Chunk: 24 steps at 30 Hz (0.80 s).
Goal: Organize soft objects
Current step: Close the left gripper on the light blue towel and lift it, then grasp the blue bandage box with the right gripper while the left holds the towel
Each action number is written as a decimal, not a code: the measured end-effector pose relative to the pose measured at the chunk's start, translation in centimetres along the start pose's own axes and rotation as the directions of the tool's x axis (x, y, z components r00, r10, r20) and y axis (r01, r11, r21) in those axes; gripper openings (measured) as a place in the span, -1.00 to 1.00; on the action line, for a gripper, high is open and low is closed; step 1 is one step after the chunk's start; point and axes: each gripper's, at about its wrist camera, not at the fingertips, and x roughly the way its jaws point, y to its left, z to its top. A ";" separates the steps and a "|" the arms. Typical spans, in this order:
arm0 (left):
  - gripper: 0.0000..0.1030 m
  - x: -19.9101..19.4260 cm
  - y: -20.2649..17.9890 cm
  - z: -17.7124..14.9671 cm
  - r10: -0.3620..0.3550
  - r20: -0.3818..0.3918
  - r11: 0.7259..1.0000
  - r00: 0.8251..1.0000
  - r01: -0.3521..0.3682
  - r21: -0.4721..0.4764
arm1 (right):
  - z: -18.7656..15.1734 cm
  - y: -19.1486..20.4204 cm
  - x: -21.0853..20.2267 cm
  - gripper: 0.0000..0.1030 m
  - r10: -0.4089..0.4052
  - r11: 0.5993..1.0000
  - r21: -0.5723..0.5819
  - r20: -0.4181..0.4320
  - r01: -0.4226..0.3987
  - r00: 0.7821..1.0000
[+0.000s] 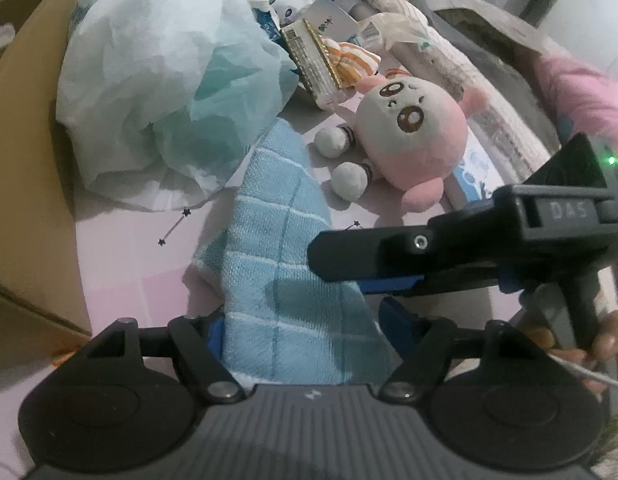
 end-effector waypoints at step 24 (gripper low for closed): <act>-0.43 -0.4 1.1 0.0 0.048 0.024 0.998 0.999 -0.046 -0.046 | 0.3 6.1 -10.9 0.58 -0.553 0.579 -0.335 0.508 0.743 0.660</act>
